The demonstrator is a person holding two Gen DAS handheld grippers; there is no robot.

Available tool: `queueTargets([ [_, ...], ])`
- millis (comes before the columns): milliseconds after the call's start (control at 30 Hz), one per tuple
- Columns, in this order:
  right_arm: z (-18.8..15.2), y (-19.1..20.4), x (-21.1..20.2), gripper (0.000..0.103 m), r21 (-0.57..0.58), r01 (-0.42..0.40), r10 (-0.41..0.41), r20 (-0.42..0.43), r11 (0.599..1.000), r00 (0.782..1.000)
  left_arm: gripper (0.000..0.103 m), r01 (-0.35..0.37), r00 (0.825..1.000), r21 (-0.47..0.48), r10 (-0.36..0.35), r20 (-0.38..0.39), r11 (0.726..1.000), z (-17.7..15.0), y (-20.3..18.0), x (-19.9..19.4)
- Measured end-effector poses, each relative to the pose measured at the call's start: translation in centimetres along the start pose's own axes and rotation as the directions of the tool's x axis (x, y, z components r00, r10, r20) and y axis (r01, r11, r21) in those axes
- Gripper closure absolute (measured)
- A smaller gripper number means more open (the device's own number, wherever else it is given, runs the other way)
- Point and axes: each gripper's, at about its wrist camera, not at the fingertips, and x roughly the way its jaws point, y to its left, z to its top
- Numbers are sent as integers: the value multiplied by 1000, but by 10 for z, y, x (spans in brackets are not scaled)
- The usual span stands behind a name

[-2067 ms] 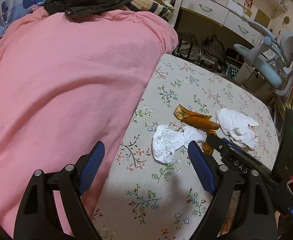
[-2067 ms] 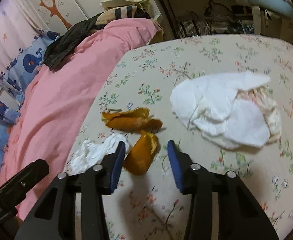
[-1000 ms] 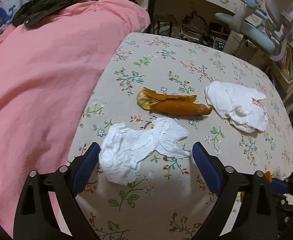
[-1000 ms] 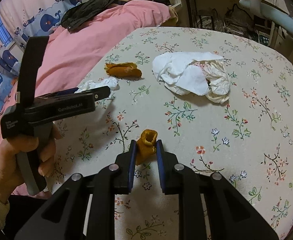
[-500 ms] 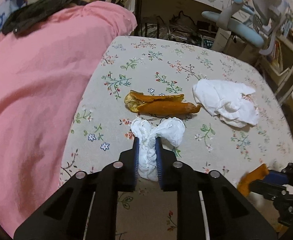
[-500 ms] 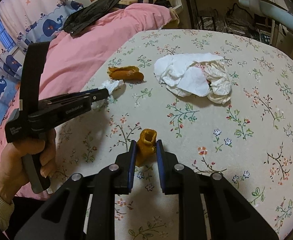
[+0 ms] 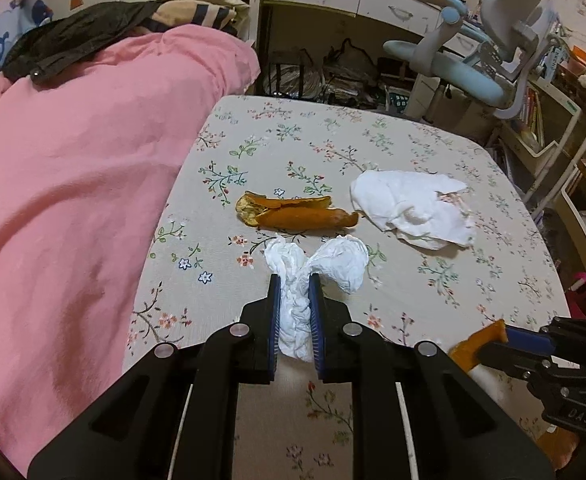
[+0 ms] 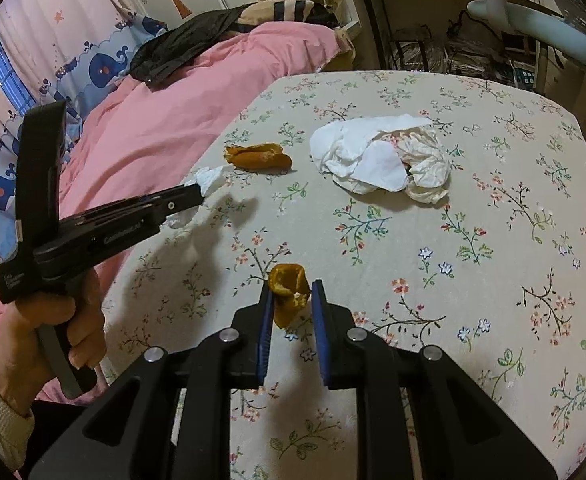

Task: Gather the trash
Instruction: 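Lift the food piece and tissue and carry both tools over the yellow bin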

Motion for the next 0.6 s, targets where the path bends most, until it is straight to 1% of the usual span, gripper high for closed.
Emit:
queueTargets([
  [233,-6,8,-10,84,10,-18,18,23,1000,1000,90,14,999,6,-14,50,1000,-7,-2,-32],
  [467,-17,13,-27,84,39,-58,55,58,998,997,90,34,997,30,-36,64,999,-24,-9,-57],
  [600,-32,21,-38,84,59,-90,86,74,994,994,90,40,997,53,-43,71,998,-33,-19,-70],
])
